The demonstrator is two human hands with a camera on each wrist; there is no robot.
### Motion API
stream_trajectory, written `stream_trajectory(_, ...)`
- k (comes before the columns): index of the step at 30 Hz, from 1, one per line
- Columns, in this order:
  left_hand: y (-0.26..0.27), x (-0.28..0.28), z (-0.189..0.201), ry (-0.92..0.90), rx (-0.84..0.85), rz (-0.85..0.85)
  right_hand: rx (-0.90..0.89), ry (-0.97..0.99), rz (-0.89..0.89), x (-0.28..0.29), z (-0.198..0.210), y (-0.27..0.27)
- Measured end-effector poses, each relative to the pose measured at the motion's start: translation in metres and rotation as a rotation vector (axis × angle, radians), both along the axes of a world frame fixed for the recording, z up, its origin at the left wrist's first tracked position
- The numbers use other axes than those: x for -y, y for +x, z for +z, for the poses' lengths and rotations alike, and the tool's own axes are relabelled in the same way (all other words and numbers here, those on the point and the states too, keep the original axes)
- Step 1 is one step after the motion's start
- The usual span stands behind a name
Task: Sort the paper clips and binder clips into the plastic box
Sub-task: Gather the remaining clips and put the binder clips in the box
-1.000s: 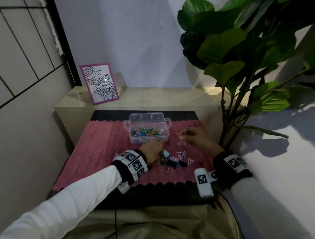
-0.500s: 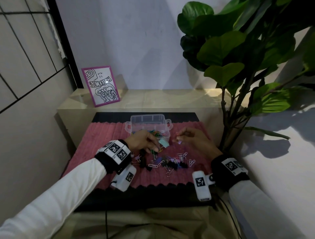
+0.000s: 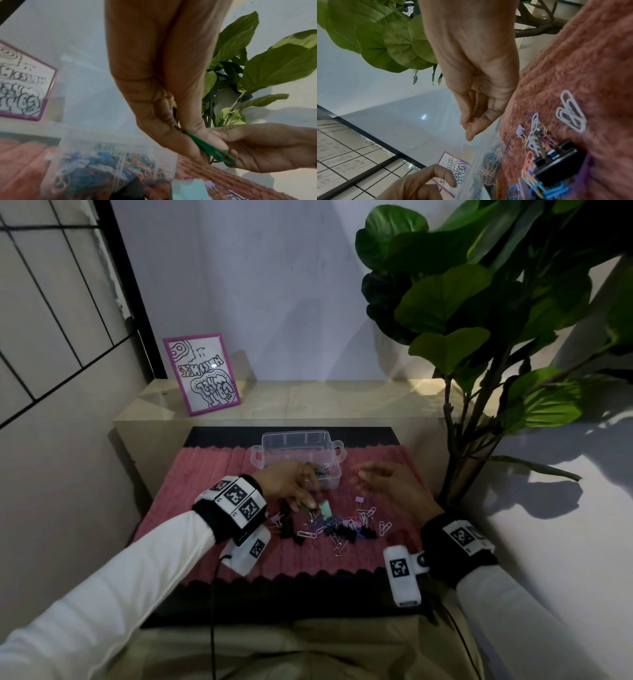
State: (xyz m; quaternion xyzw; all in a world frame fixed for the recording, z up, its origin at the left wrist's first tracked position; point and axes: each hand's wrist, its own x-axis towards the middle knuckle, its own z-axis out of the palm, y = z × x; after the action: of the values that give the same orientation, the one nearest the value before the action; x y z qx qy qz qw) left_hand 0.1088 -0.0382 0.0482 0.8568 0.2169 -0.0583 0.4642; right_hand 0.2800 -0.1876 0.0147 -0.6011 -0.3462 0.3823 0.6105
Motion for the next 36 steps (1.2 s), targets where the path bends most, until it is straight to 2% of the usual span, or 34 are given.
stream_trajectory(4, 0.001, -0.004, 0.005, 0.053, 0.028, 0.032, 0.04, -0.097, 0.055, 0.001, -0.005, -0.001)
stream_trajectory(8, 0.0, -0.023, 0.023, 0.078, 0.102, 0.025, 0.21, -0.164, 0.123, -0.008, 0.002, 0.0)
stream_trajectory(11, -0.002, -0.043, 0.026, -0.012, 0.145, 0.054, 0.32, -0.15, 0.124, -0.026, 0.016, 0.002)
stream_trajectory(14, 0.002, -0.056, 0.018, -0.072, 0.2, 0.151, 0.352, -0.148, 0.113, -0.055, 0.03, 0.0)
stream_trajectory(17, 0.011, -0.066, 0.011, 0.012, 0.246, 0.263, 0.417, -0.205, 0.166, -0.078, 0.039, -0.005)
stream_trajectory(19, 0.015, -0.067, 0.011, 0.128, 0.19, 0.266, 0.517, -0.269, 0.224, -0.088, 0.042, -0.008)
stream_trajectory(22, 0.017, -0.063, 0.013, 0.37, 0.052, 0.156, 0.777, -0.375, 0.273, -0.092, 0.046, -0.007)
stream_trajectory(25, 0.013, -0.049, 0.015, 0.559, 0.089, 0.119, 0.884, -0.288, 0.209, -0.07, 0.047, -0.002)
stream_trajectory(27, 0.01, -0.033, 0.014, 0.584, 0.18, 0.087, 0.976, -0.253, 0.203, -0.046, 0.045, 0.002)
stream_trajectory(31, 0.018, 0.007, 0.005, 0.534, 0.248, -0.103, 1.129, -0.501, 0.303, -0.004, 0.023, 0.013)
stream_trajectory(33, 0.033, 0.018, -0.004, 0.526, 0.181, -0.192, 1.106, -0.586, 0.373, 0.007, 0.014, 0.014)
stream_trajectory(36, 0.063, 0.031, -0.015, 0.648, -0.031, -0.309, 1.115, -0.664, 0.518, 0.011, 0.004, 0.012)
